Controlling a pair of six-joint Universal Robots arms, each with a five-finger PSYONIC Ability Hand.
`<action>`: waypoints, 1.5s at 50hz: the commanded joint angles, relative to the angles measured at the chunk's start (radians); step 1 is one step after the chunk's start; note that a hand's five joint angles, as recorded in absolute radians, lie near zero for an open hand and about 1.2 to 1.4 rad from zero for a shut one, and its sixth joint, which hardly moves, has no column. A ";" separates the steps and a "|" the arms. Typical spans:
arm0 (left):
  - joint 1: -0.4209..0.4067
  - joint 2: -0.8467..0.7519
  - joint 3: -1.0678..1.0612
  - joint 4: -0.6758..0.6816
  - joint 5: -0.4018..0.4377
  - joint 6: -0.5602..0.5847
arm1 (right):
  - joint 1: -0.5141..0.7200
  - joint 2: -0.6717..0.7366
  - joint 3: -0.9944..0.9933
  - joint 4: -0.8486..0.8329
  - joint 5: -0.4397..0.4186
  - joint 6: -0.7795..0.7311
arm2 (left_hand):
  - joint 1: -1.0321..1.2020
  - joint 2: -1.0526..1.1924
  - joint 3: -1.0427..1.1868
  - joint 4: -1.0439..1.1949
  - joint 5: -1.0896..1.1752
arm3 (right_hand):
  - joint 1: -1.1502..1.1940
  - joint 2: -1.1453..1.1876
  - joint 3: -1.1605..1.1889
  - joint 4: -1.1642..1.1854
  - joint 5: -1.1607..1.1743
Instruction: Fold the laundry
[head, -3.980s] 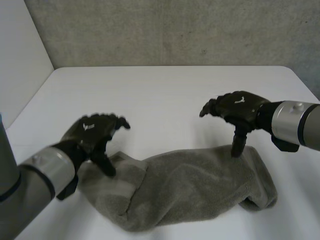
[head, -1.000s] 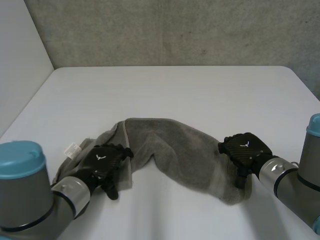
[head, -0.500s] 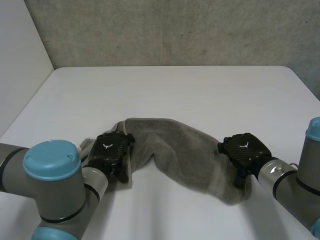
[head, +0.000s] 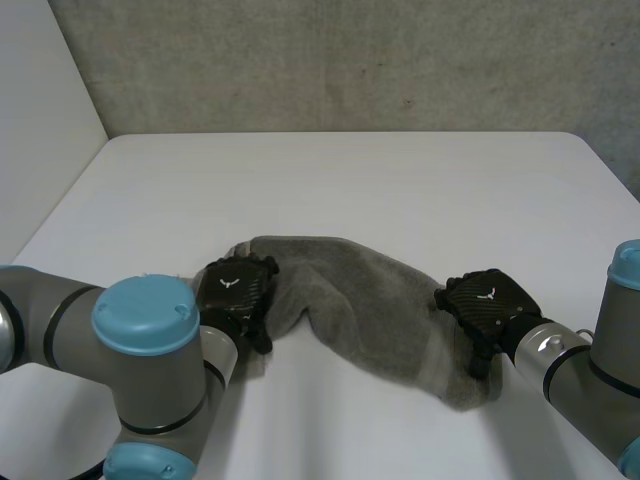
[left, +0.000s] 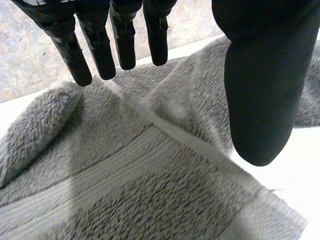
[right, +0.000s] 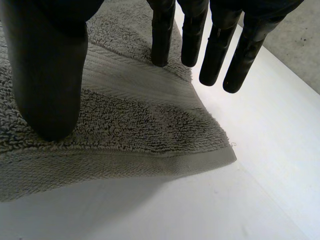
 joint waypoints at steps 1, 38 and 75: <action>0.000 -0.056 0.025 0.005 -0.065 0.010 | 0.001 0.002 0.001 0.000 0.000 -0.001 | 0.054 0.053 0.053 0.055 0.051 | -0.049 -0.060 -0.047 -0.048 -0.005; 0.158 -0.036 0.037 0.011 -0.193 0.070 | 0.009 0.005 0.022 -0.023 0.000 -0.033 | 0.256 0.254 0.254 0.257 0.253 | -0.049 -0.060 -0.047 -0.048 -0.005; 0.252 0.203 -0.112 0.010 0.108 0.059 | -0.051 -0.026 0.014 -0.085 -0.003 0.072 | 1.031 1.030 1.030 1.032 1.029 | -0.043 -0.054 -0.041 -0.043 0.001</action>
